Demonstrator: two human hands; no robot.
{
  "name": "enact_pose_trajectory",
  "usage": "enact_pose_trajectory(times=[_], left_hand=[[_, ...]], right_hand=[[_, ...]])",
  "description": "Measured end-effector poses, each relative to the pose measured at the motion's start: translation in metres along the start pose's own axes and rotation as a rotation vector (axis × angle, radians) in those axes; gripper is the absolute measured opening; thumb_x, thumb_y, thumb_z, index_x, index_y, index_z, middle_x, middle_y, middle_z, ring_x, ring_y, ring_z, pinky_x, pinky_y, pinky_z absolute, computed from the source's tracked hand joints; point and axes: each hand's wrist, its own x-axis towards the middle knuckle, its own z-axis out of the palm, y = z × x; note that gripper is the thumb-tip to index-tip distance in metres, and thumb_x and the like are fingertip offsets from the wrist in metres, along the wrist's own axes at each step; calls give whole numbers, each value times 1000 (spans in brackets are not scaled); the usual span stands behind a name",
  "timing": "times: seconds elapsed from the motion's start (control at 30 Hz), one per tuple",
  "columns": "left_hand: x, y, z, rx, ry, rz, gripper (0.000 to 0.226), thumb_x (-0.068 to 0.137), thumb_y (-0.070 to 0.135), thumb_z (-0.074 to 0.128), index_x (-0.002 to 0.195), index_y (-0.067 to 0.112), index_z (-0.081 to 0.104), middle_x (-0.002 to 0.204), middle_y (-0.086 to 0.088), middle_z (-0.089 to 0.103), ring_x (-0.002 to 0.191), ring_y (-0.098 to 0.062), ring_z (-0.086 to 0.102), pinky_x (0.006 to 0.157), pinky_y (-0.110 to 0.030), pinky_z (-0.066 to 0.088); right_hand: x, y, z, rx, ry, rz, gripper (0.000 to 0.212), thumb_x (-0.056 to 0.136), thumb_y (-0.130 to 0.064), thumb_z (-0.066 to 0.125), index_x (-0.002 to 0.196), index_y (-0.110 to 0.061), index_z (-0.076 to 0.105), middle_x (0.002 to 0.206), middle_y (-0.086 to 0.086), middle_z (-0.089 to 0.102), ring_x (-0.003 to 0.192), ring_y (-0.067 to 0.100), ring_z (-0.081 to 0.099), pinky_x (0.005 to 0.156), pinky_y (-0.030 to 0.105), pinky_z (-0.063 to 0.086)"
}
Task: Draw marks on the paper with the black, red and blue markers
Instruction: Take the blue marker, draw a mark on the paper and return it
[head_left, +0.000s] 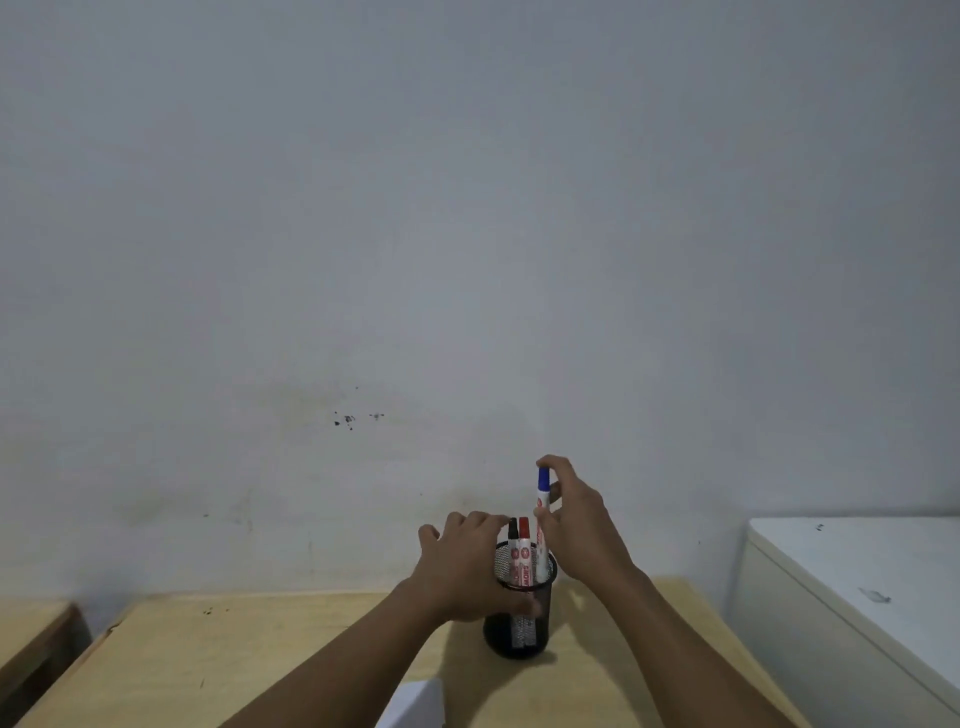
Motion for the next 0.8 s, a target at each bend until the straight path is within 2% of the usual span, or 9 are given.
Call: enact_pose_trajectory(times=[0.07,0.2,0.4,0.53,0.7,0.8], left_hand=[[9,-3,12,0,-60,-8,98,69,71,69,148,29,29,150,0,41,135,-24,34,110,-52,24],[19,-8,28,-26,-71,8,87,74,63,71,146,30,33,145,-1,44,131,-23,38,111,-52,24],[24,-12,34,-56,-7,2,78,78,58,71,143,31,37,140,0,48,129,-23,40,111,-54,22],[22,-11,35,-59,9,7,78,76,59,72,142,30,40,142,0,49,132,-23,39,114,-54,18],[18,-9,31,-25,11,5,83,77,63,70,145,27,37,147,1,46,136,-21,37,116,-54,13],[13,-10,25,-13,15,-10,92,76,67,68,149,25,30,153,1,39,140,-21,32,117,-54,13]], right_hand=[[3,13,11,-38,-55,56,40,99,-16,56,133,-35,45,98,1,64,75,13,66,66,33,60],[3,36,28,-62,-144,107,32,102,-23,49,133,-32,49,95,6,71,78,17,71,72,44,63],[7,42,33,20,-184,135,28,105,-16,42,129,-23,55,98,4,68,77,10,68,71,38,63],[6,43,33,28,-197,125,28,104,-14,40,128,-22,54,102,10,74,81,16,72,66,38,61],[3,39,30,61,-179,113,35,106,-17,38,139,-25,47,114,12,71,84,17,69,76,41,63],[1,31,23,87,-138,94,40,106,-18,37,145,-28,43,130,12,62,96,18,64,87,44,60]])
